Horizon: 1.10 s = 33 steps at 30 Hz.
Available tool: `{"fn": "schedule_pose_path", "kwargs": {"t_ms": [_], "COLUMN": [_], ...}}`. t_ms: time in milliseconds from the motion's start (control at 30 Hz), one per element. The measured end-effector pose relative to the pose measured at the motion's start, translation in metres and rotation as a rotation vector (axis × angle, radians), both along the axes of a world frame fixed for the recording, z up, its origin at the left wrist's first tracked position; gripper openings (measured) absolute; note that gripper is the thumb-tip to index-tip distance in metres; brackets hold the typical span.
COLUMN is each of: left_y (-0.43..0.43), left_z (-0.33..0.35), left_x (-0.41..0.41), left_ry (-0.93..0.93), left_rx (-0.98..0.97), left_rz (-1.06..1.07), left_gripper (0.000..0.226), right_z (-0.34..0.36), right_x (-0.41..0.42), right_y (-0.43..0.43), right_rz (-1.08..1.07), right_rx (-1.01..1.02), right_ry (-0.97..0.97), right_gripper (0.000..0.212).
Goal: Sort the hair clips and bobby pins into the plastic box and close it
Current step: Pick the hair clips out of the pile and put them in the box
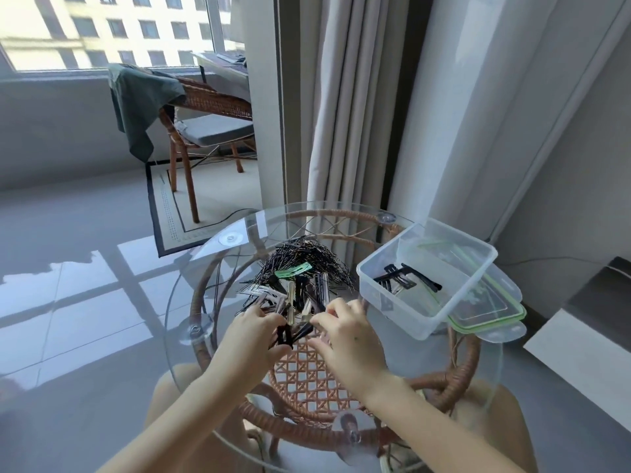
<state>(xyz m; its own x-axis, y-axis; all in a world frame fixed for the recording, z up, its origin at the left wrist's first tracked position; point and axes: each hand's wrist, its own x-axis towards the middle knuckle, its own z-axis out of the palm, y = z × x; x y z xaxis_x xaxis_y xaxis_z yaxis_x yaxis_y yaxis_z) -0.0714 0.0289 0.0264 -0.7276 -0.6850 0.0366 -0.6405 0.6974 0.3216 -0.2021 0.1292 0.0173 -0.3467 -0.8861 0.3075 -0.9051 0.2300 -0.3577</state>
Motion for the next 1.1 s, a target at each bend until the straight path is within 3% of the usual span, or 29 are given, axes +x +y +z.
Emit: {"fn": "schedule_pose_path", "kwargs": {"t_ms": [167,300,433,633,733,867,933,1000,1100], "left_y": [-0.007,-0.004,0.002,-0.008,-0.014,-0.020,-0.018,-0.008,0.010], "left_z": [0.011,0.010,0.008,0.019,0.034,0.065,0.082,0.097,0.109], "left_x": [-0.002,-0.001,0.001,0.012,0.016,0.006,-0.014,-0.044,-0.098], "left_ry": [-0.065,0.015,0.087,0.167,0.190,0.292,0.355,0.378,0.378], "left_rx": [0.123,0.138,0.122,0.401,0.422,0.478,0.483,0.437,0.378], "left_rz": [-0.052,-0.065,-0.012,0.070,0.068,0.045,0.008,-0.070,-0.227], "left_gripper": [0.046,0.042,0.034,0.030,0.029,0.028,0.028,0.029,0.031], "right_z": [0.006,0.007,0.004,0.016,0.039,0.071,0.081,0.083,0.079], "right_x": [-0.007,-0.006,-0.002,-0.002,-0.014,-0.057,-0.084,-0.106,-0.124], "right_y": [-0.002,-0.003,-0.001,0.011,0.021,0.035,0.036,0.035,0.041], "right_rz": [-0.120,-0.138,-0.132,-0.049,-0.027,-0.163,-0.268,-0.294,-0.363], "right_rx": [0.141,0.158,0.053,-0.154,-0.268,-0.453,-0.418,-0.230,-0.031], "right_ry": [-0.061,-0.102,-0.104,-0.188,-0.211,-0.134,-0.161,-0.232,-0.153], "right_gripper": [0.051,0.045,0.029,0.028,0.026,0.019,0.017,0.018,0.027]}}
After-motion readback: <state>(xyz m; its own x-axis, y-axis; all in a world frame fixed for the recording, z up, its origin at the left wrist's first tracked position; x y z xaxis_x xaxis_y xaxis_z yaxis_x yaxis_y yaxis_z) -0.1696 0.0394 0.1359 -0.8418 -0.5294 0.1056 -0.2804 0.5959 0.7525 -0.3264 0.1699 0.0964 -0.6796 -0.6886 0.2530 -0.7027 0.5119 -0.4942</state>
